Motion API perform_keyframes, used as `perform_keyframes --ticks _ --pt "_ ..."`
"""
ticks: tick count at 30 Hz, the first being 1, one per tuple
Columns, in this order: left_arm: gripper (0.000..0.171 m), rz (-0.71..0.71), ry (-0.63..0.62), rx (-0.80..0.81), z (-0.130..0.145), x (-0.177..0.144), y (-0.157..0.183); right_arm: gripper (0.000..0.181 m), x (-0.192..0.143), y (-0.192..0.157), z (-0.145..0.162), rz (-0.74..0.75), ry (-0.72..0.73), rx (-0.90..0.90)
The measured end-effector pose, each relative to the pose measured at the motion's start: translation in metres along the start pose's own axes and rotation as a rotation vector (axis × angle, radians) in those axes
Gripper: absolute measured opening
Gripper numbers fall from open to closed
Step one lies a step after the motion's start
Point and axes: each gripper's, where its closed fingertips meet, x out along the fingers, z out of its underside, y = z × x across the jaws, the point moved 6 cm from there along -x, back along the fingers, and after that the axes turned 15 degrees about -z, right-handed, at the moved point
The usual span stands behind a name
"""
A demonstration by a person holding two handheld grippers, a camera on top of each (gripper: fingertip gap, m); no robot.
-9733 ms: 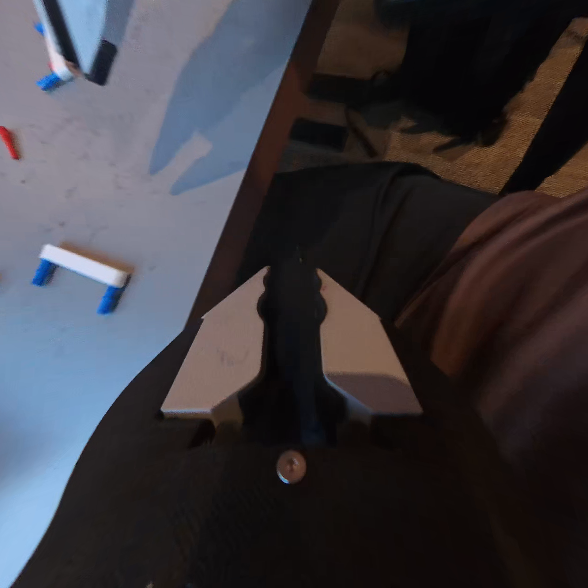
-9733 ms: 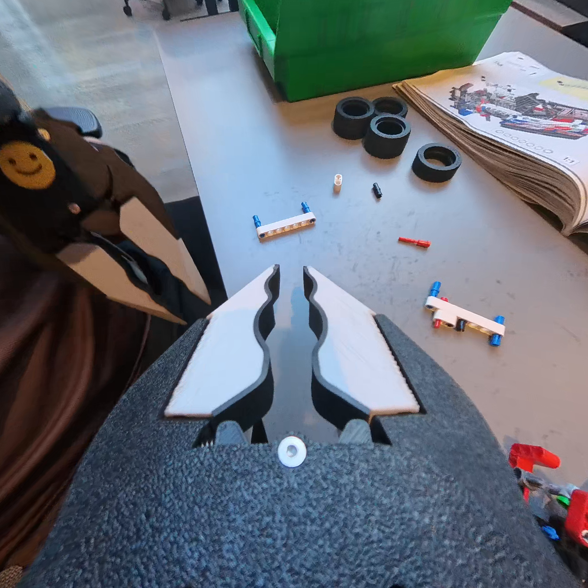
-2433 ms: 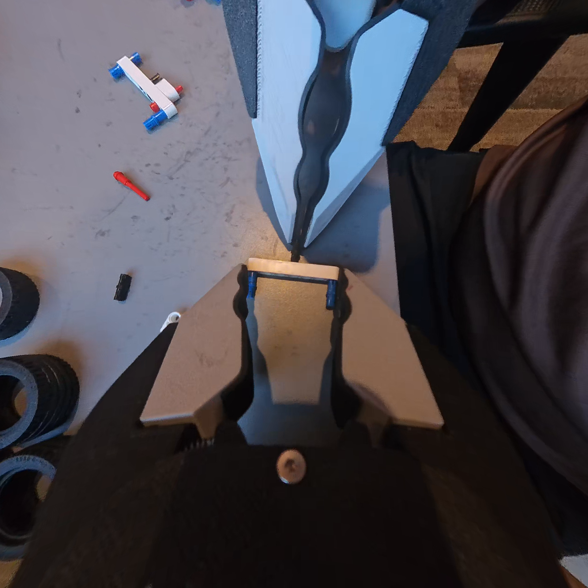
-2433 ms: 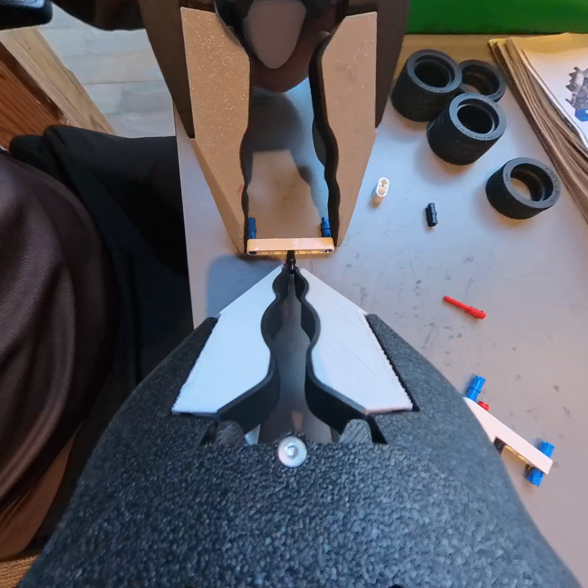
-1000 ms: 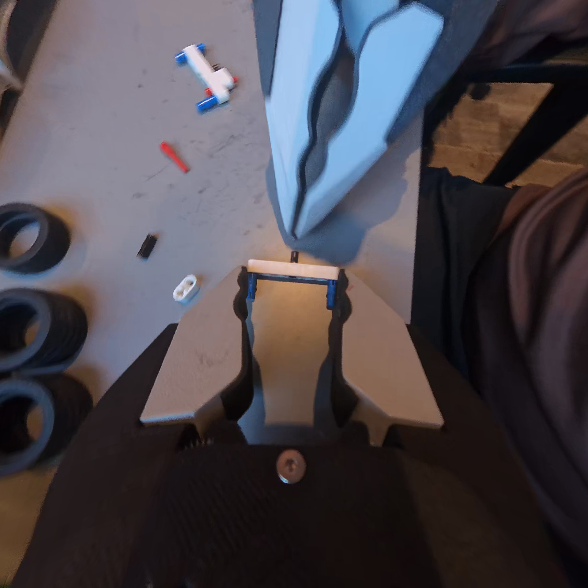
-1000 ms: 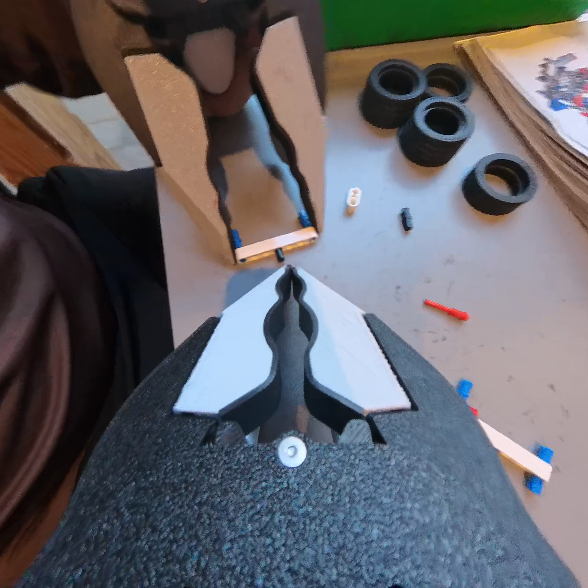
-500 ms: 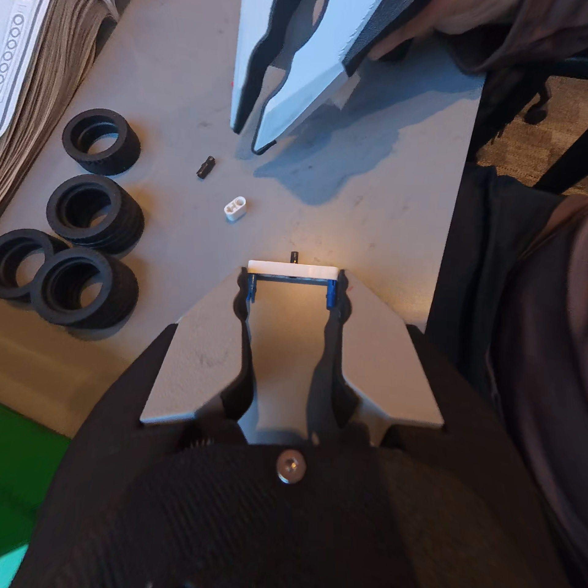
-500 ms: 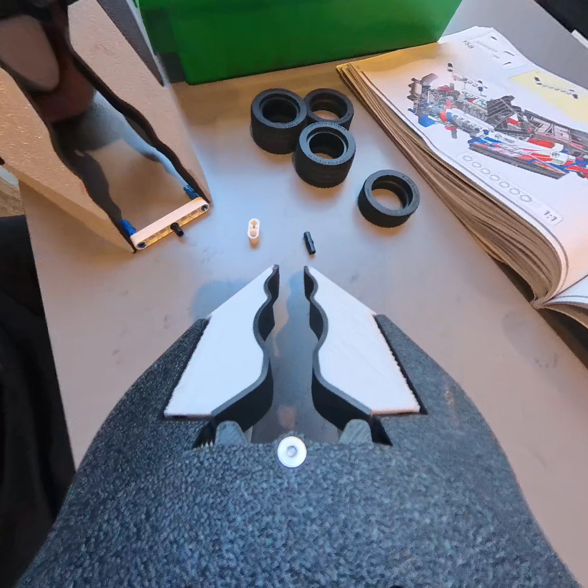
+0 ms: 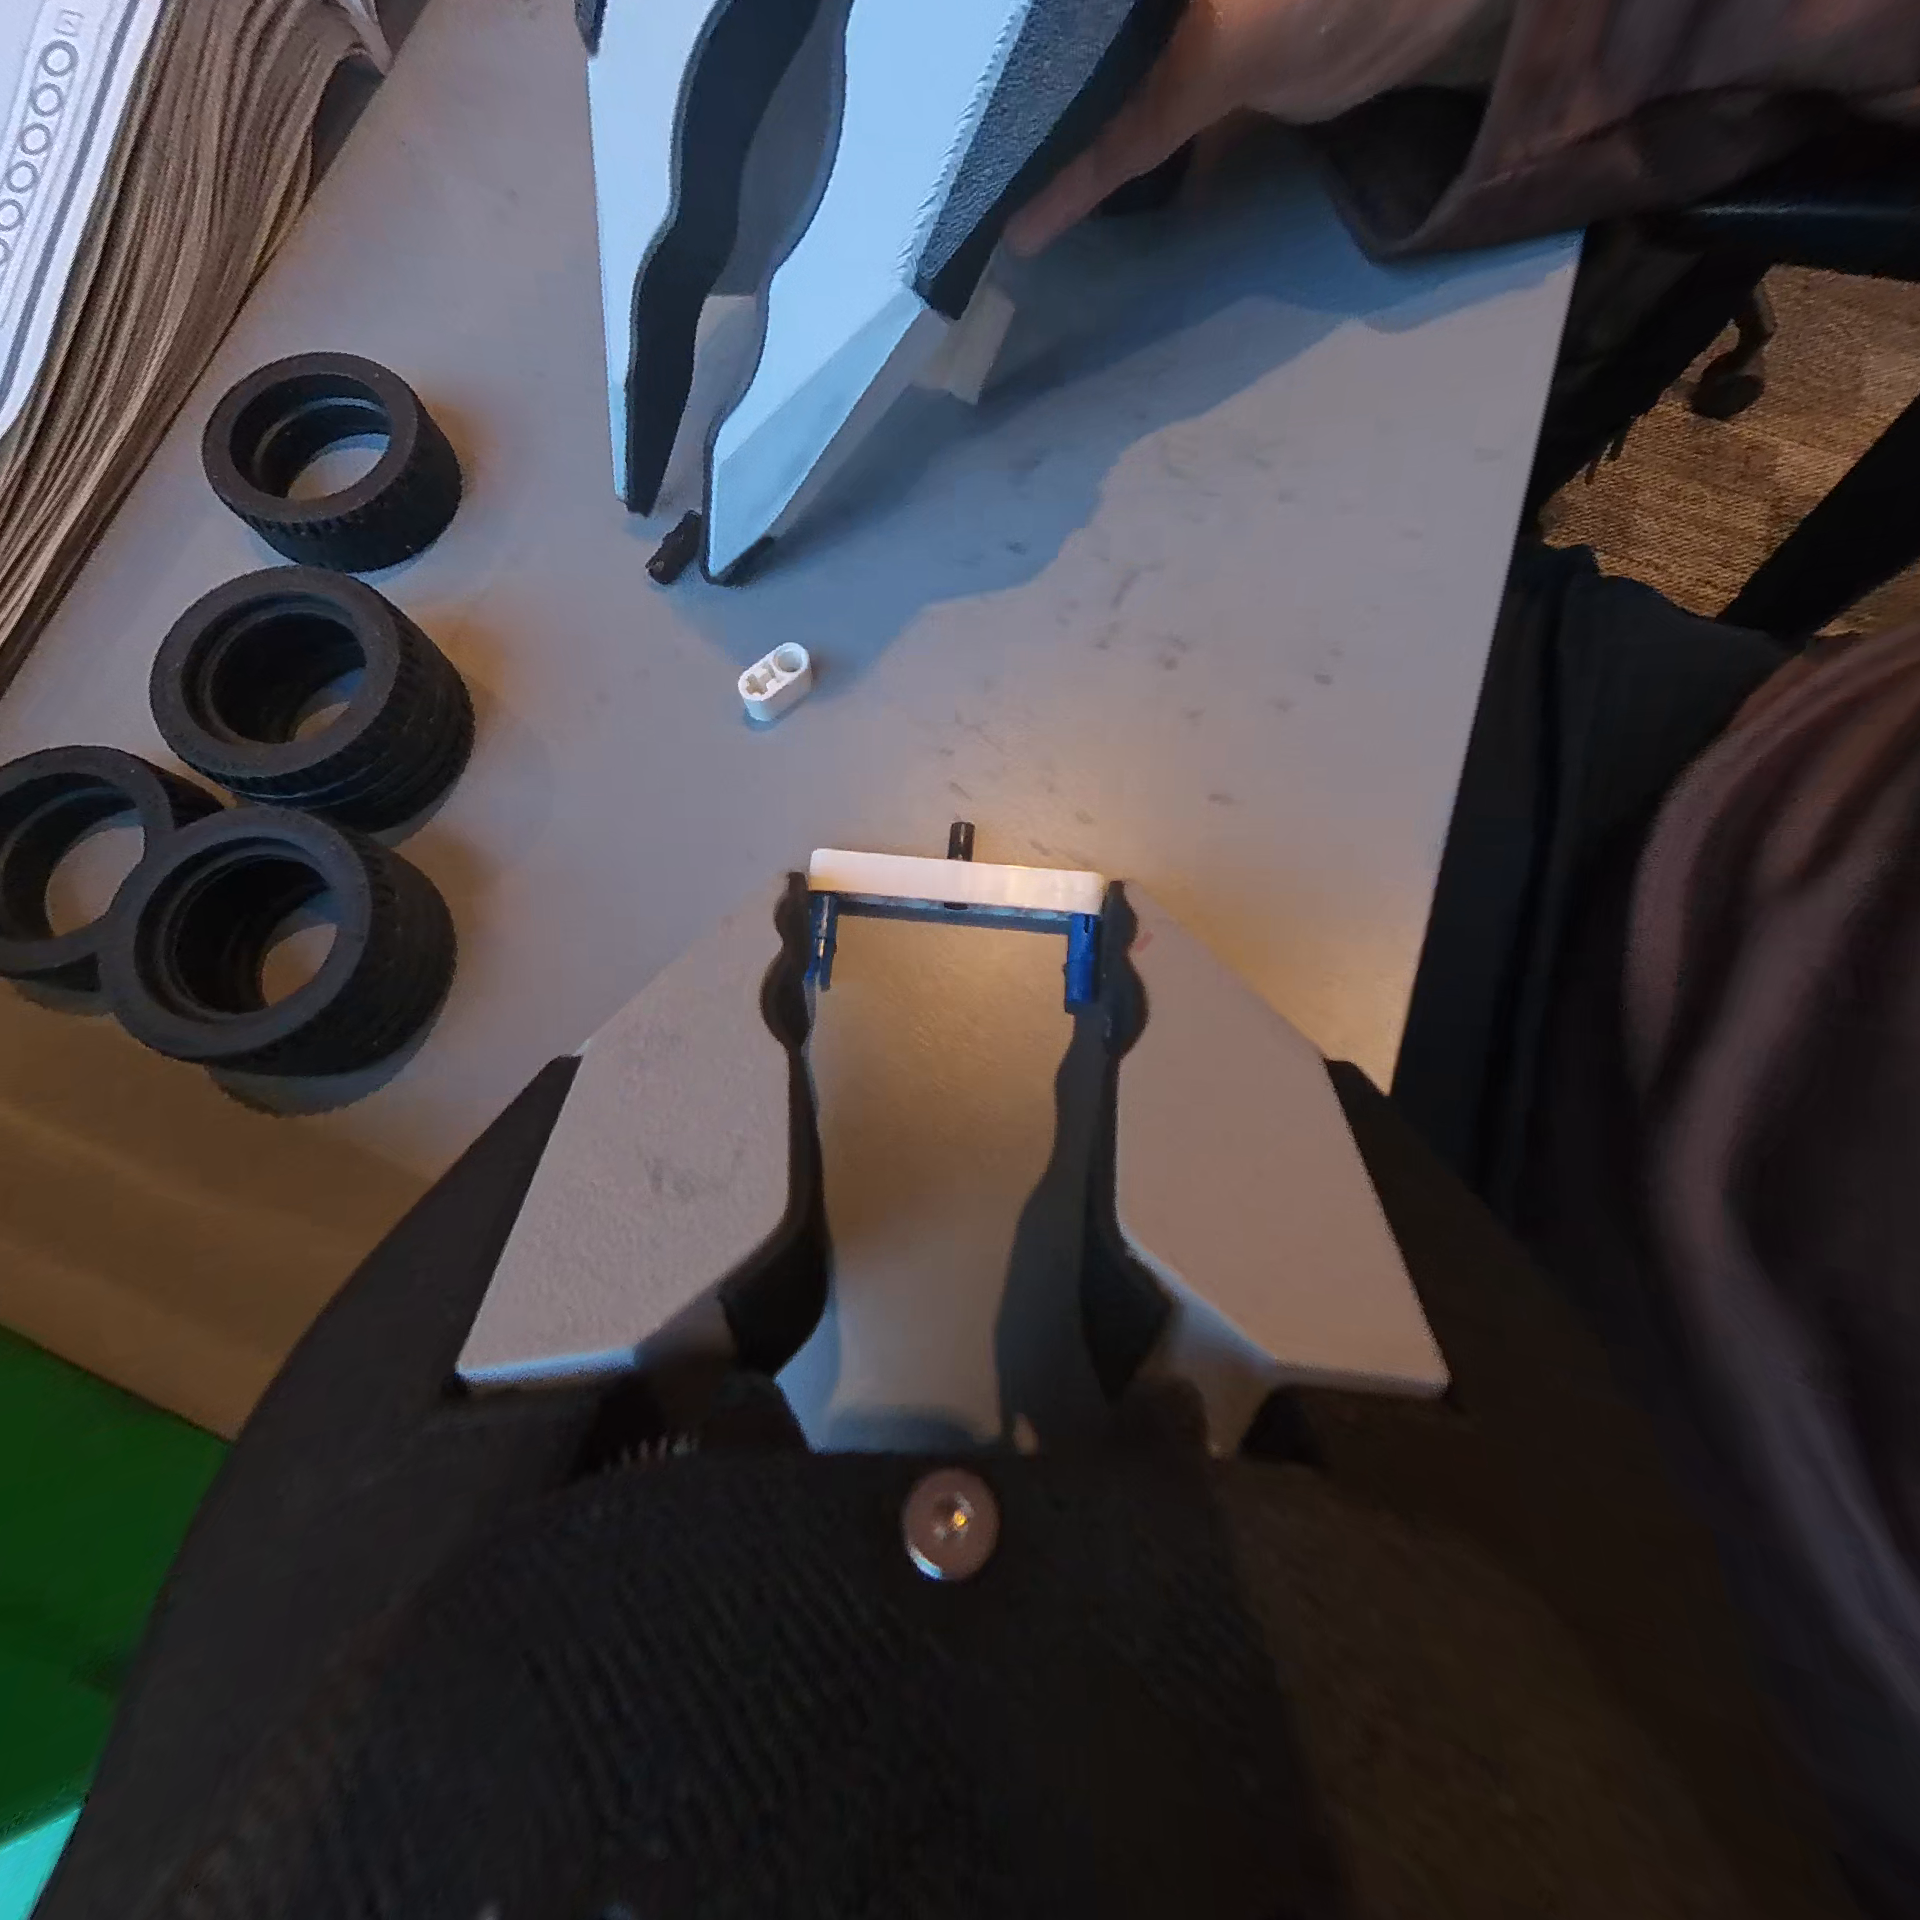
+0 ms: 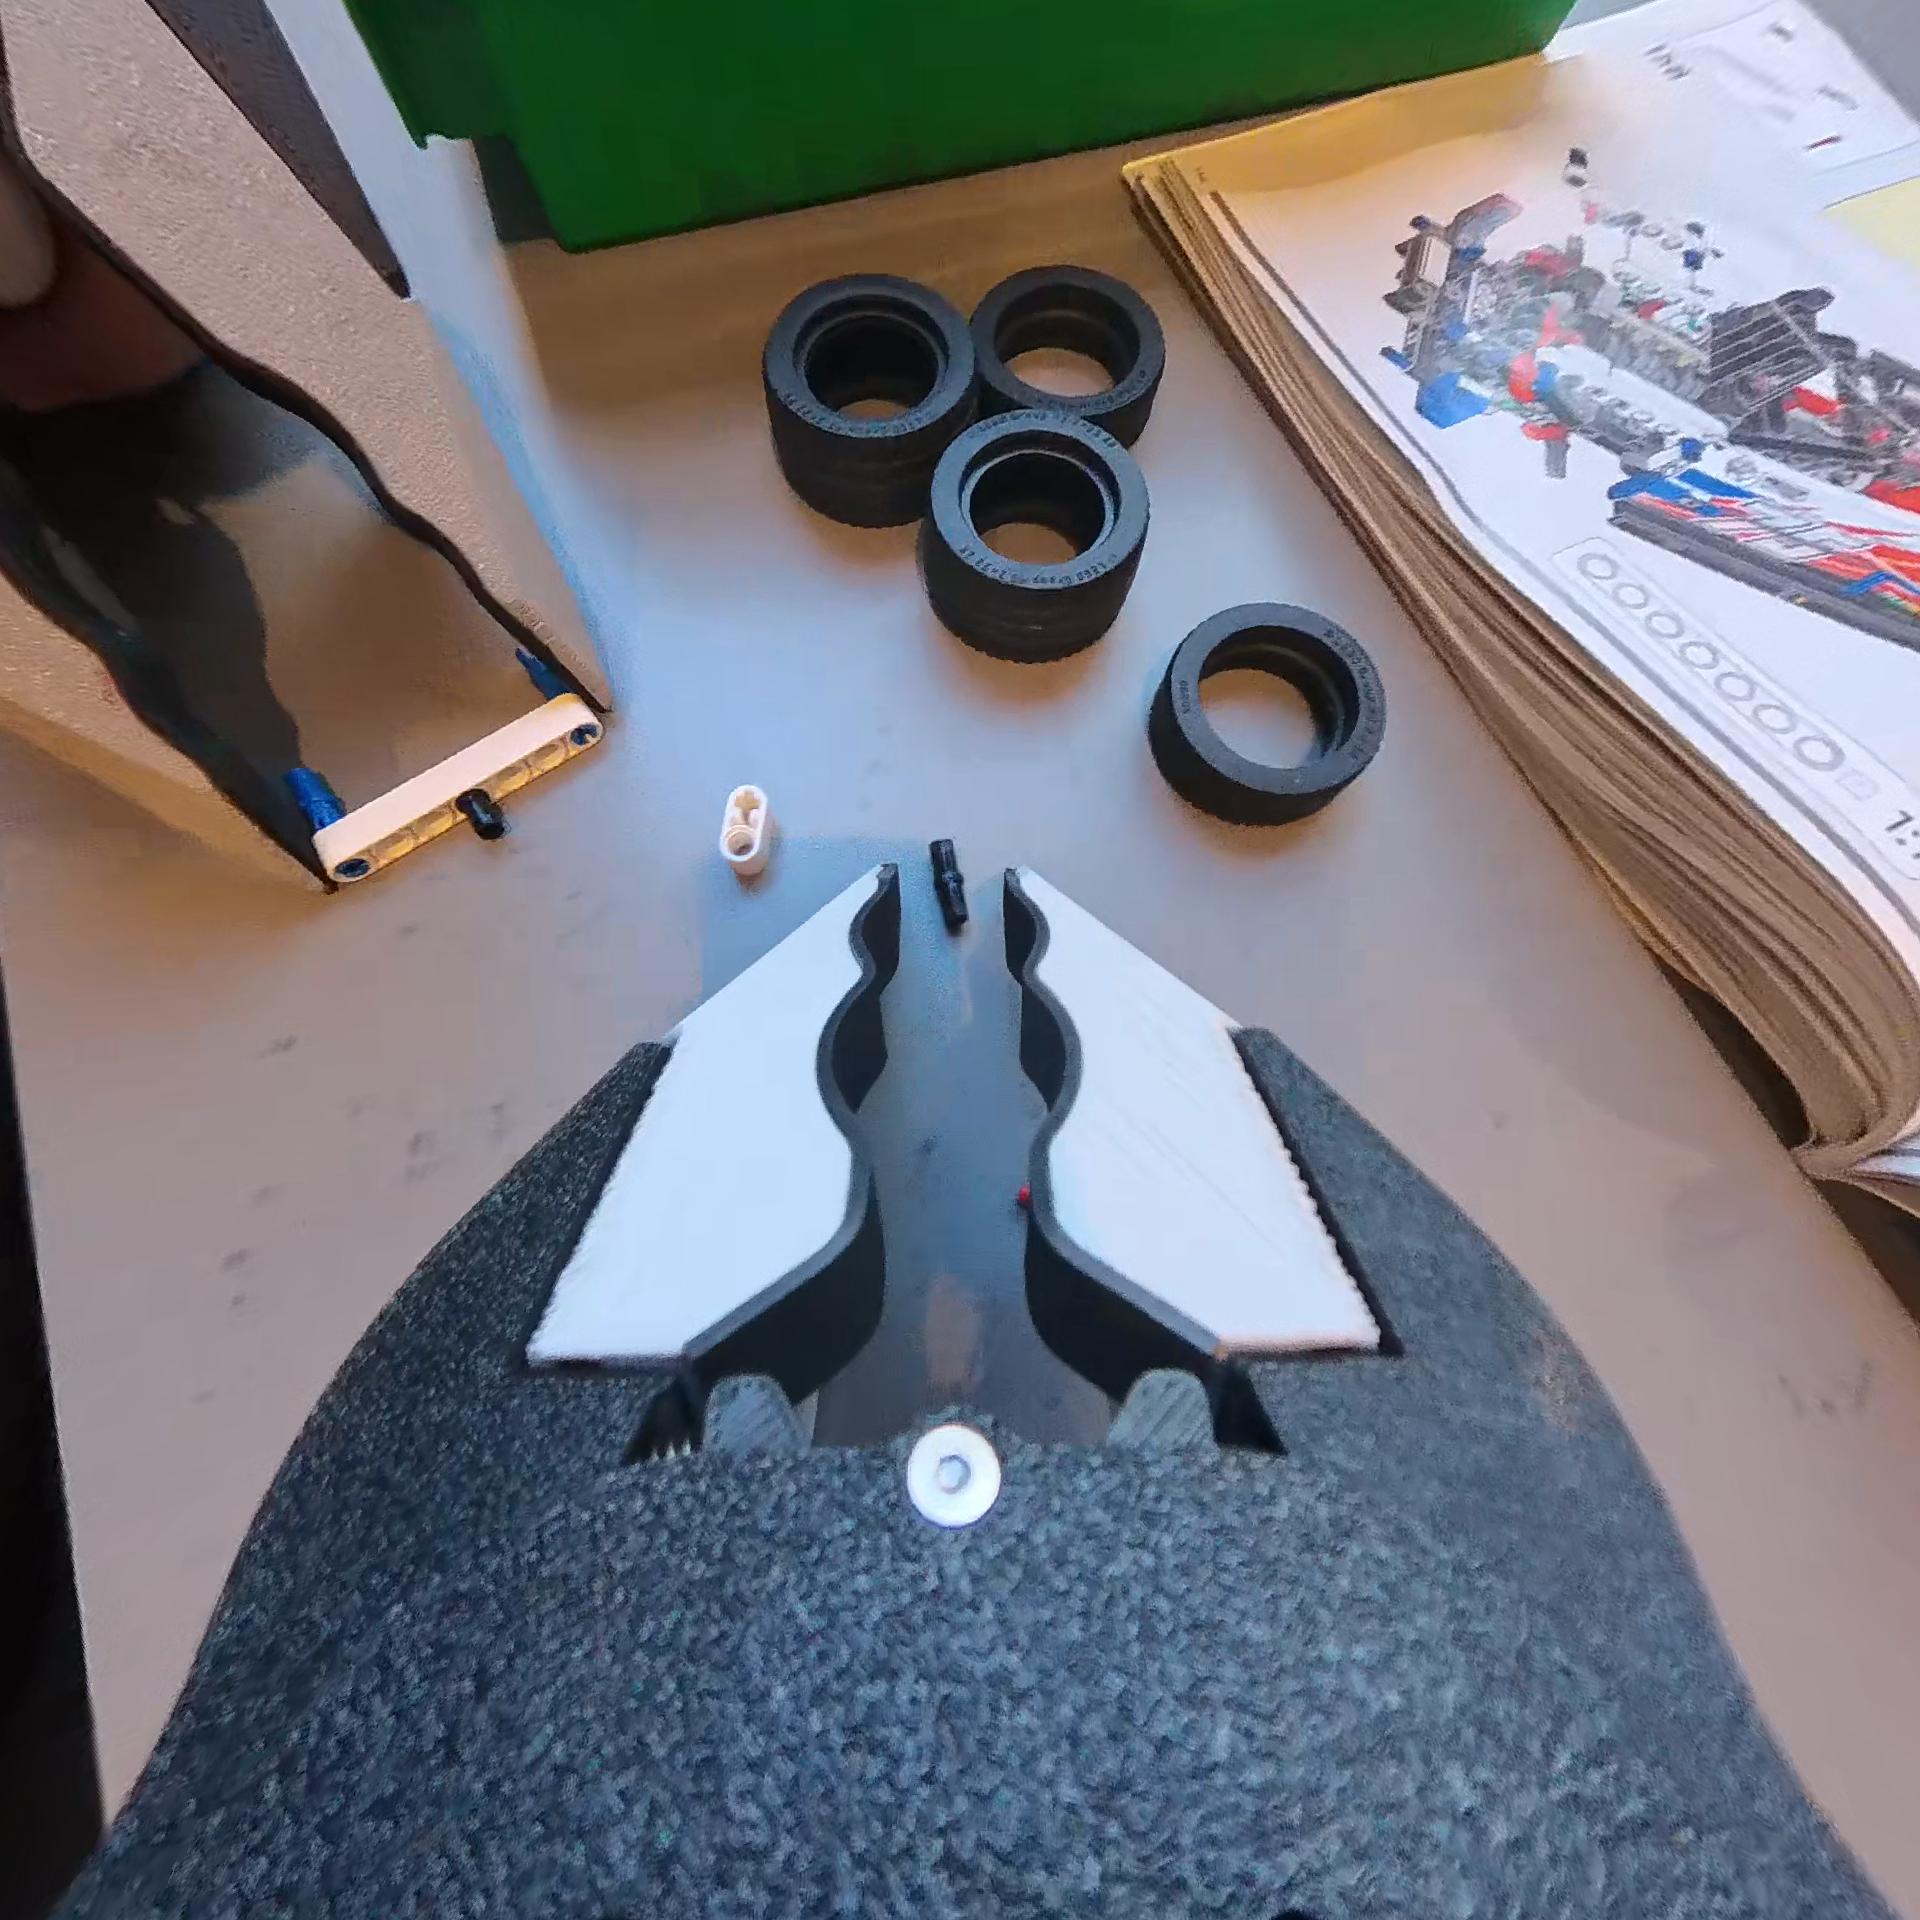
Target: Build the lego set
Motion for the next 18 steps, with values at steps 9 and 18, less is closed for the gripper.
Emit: perform_keyframes --ticks 9,18 --pt "0.054 0.013 0.0 -0.011 -0.0004 0.0003 -0.0012 0.02 -0.0002 -0.0036 0.0017 -0.036 -0.009 -0.013" --pt "0.054 0.002 0.0 0.003 -0.0002 0.0006 -0.0005 0.004 0.0002 -0.0006 0.002 -0.05 -0.009 0.026"
